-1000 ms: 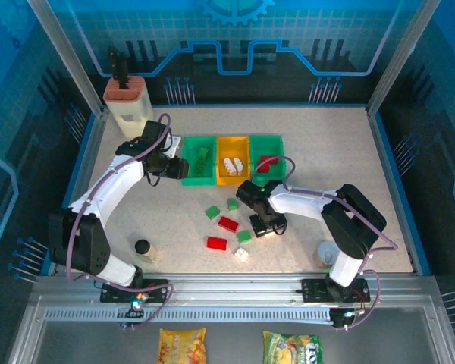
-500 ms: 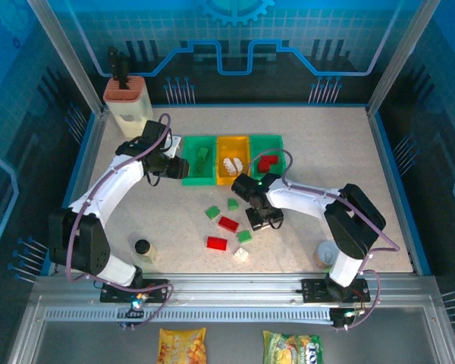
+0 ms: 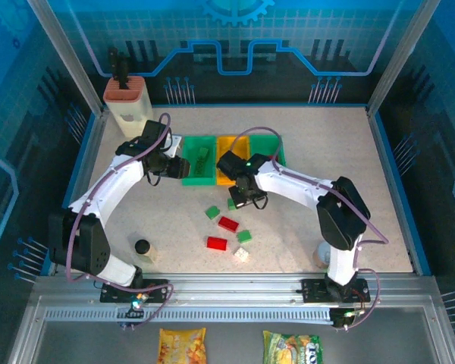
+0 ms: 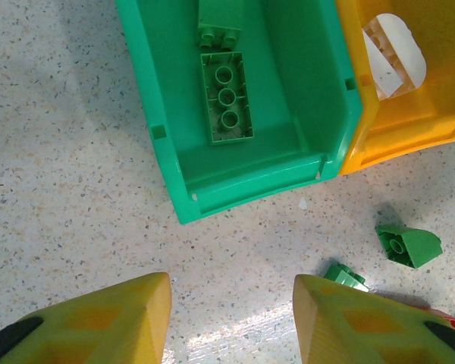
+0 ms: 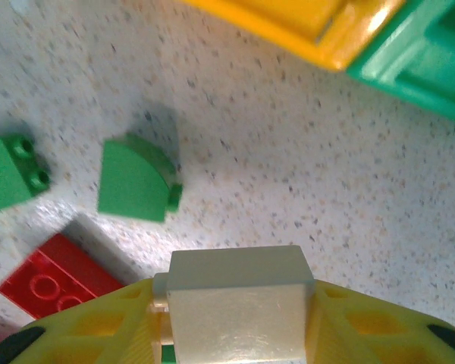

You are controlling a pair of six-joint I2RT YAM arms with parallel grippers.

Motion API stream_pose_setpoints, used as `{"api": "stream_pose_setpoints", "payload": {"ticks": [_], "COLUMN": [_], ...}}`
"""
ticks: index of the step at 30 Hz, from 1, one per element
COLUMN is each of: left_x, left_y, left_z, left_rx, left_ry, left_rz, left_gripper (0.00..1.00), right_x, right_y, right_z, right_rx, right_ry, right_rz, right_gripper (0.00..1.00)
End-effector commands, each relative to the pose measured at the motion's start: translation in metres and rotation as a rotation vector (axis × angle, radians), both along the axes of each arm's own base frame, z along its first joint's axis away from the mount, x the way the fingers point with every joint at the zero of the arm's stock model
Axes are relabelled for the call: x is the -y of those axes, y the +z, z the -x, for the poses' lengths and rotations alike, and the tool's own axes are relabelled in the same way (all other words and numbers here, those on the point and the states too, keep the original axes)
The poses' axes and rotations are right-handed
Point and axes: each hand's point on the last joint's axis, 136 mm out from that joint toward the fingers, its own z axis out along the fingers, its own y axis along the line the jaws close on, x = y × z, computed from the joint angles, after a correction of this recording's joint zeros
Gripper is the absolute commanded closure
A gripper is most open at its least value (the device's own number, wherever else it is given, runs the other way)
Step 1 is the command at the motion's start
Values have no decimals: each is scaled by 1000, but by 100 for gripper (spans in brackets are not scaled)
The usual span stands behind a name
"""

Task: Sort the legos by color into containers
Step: Pick up the lego from the bottom-center of the table, then place the lego in the container.

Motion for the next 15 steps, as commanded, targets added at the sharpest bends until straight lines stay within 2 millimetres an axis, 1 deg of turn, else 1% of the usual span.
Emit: {"api": "stream_pose_setpoints", "payload": {"ticks": [1, 4, 9, 15], "left_x": [3, 4, 4, 4], "left_y": [9, 10, 9, 7], "left_z": [4, 4, 5, 5], "left_rx": [27, 28, 25, 19], "left_ry": [-30, -32, -32, -32], "left_rz": [22, 25, 28, 29], "left_gripper": [53, 53, 53, 53], "right_x": [-9, -19, -32, -50], "right_y": [8, 13, 16, 22], "right_z": [-20, -37, -63, -88], "right_rx": [22, 34, 36, 31], "right_ry": [-15, -45, -93, -113], "right_rz": [-41, -118, -242, -391], "right_gripper": [53, 53, 53, 54]}}
